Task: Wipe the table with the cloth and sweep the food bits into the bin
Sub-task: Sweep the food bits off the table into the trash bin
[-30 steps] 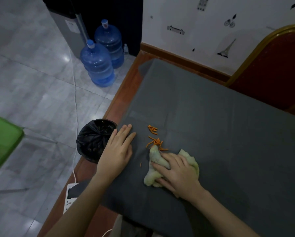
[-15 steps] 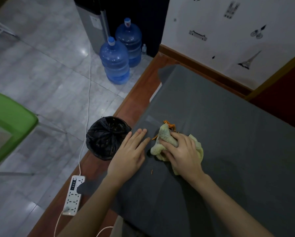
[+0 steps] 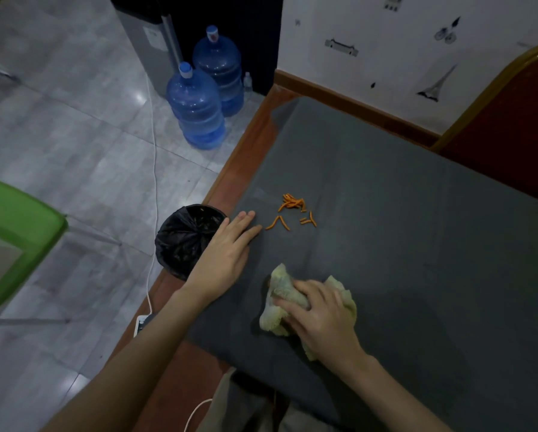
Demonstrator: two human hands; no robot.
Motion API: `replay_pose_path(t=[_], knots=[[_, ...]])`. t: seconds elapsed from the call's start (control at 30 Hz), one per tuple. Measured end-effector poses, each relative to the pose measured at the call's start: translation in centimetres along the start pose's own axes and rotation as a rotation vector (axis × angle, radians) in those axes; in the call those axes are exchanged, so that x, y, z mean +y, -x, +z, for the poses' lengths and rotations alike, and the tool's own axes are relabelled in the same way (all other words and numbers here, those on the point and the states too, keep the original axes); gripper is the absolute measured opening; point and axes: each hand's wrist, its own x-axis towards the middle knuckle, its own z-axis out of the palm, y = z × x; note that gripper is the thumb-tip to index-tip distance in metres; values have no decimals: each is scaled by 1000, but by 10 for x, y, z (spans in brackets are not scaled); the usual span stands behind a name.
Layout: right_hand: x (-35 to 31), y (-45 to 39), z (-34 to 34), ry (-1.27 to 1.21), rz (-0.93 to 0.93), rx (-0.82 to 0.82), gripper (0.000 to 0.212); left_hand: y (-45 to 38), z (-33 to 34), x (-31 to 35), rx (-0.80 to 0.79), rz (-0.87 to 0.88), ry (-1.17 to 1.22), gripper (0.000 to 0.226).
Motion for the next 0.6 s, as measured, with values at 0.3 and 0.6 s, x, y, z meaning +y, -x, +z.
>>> replay_pose_path(t=[0.3,0.6], knots=[[-11,-22,17,115,-178,25,15,5,4,-1,47,30,-61,45],[21,-68,15,155,52,51,25,5,8,-1,56,39,-92,48]])
